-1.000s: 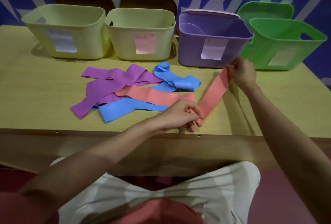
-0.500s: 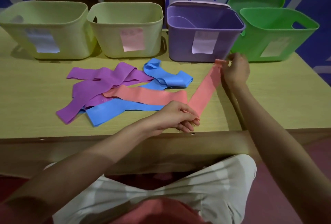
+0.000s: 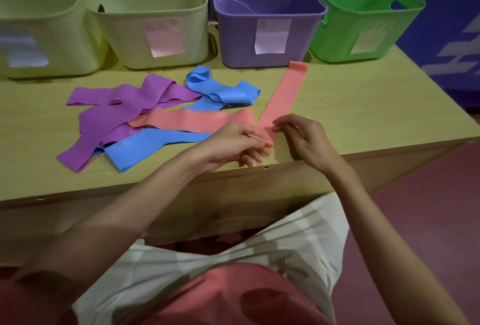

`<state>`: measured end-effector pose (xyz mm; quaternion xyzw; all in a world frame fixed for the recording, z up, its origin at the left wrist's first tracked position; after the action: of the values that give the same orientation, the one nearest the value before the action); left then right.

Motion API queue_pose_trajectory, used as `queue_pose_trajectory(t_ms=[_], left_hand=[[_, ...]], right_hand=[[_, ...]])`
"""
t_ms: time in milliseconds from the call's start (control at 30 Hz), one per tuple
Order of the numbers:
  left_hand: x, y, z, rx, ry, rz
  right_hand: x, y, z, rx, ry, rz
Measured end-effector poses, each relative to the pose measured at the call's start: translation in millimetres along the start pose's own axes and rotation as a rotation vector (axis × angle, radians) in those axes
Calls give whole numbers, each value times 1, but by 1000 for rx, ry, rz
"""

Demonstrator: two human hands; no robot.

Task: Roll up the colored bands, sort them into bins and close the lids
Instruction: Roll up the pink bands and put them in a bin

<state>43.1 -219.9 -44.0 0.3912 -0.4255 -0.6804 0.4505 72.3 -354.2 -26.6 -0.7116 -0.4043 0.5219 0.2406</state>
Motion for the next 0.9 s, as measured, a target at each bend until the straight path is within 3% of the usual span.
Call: queue_pose_trajectory(t_ms=[300,500,733,900], left_hand=[[-31,30,14,567,336,-659],[-30,26,12,645,396,-606],[-24,32,15,635,362,-443],[-19,26,15,680,293,-502]], right_hand=[[7,-21,15,-94,-82,121],[-5,-37,38,-47,36,-7],[-19,-42,42,-132,184,48],[-12,-38,50,-139,129,108]])
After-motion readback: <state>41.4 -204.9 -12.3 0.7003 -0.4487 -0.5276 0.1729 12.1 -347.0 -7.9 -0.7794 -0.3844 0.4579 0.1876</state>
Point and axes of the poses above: each hand's wrist, its own z-axis away from the middle knuckle, its own x-axis out of the palm, y = z × x, the point moved 10 cm from there along -z, towards the middle knuckle, and after that the axes turned 12 degrees about y, right-handed, at the moved point
